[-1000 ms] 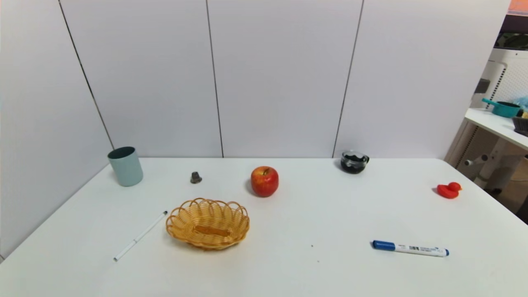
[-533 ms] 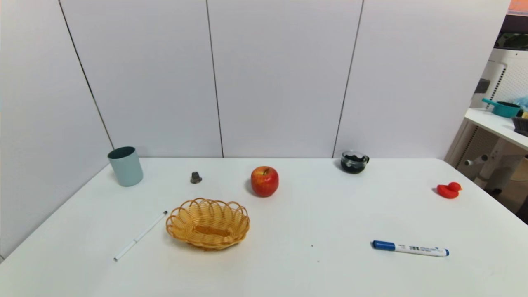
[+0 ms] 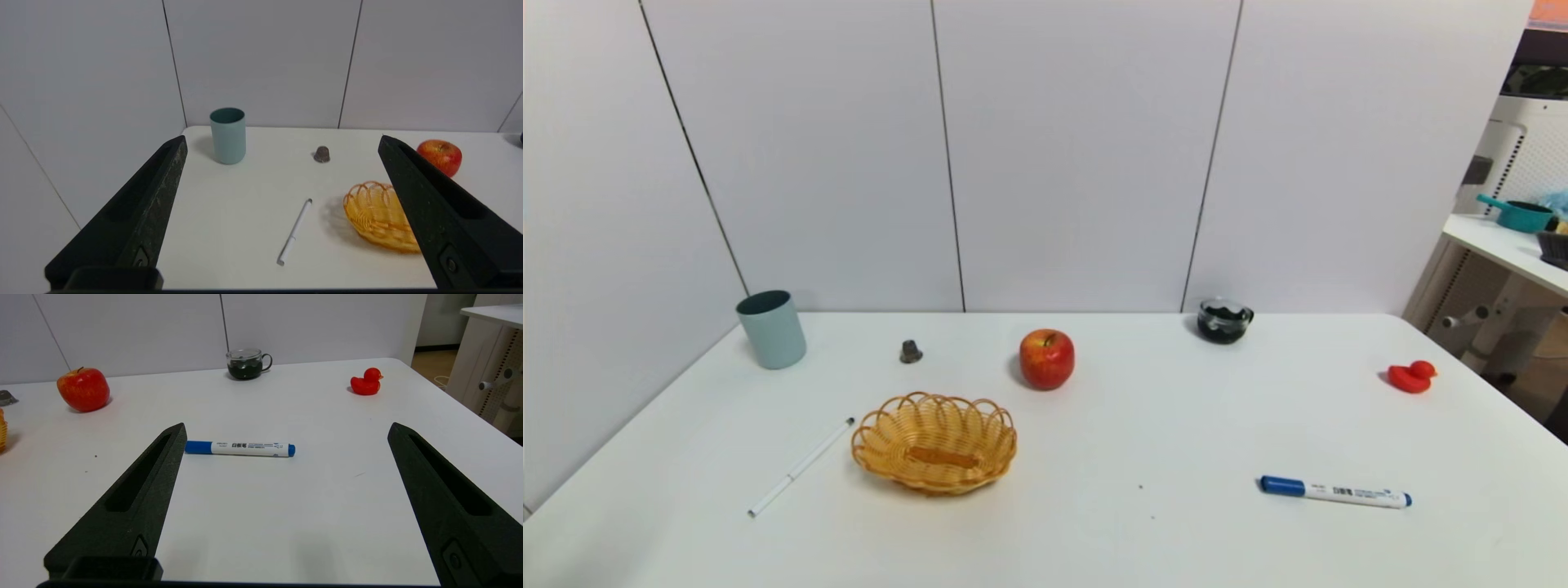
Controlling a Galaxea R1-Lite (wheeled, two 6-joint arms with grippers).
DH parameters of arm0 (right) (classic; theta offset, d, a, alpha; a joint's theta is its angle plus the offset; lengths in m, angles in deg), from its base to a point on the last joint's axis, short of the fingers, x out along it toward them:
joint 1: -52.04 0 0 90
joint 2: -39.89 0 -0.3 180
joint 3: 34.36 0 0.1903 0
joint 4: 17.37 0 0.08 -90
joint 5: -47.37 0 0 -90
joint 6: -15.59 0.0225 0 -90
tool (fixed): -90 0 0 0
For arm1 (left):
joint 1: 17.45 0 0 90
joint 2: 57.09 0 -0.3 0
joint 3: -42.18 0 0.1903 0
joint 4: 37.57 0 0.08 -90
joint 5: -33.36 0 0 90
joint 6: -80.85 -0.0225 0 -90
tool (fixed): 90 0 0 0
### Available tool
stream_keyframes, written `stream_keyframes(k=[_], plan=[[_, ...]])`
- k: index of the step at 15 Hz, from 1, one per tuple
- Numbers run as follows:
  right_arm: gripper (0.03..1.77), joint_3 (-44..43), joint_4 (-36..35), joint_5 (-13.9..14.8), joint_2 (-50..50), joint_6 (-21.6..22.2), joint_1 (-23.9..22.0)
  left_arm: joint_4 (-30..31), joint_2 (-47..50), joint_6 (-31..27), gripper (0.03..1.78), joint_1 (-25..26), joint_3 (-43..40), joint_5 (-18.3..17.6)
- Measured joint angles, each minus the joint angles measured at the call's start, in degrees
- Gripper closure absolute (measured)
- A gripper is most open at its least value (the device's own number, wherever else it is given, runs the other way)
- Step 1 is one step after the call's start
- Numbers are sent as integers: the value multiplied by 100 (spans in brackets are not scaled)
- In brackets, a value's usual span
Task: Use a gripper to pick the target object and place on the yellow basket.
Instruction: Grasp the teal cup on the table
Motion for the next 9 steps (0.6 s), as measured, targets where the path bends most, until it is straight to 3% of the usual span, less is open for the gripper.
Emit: stream_keyframes(k=[5,9], plan=[[10,0,0,-2,0,0,0,-23,-1874,-208,12,422,1799,12],[10,0,0,-2,0,0,0,-30,-3528,-1151,12,823,3100,12]])
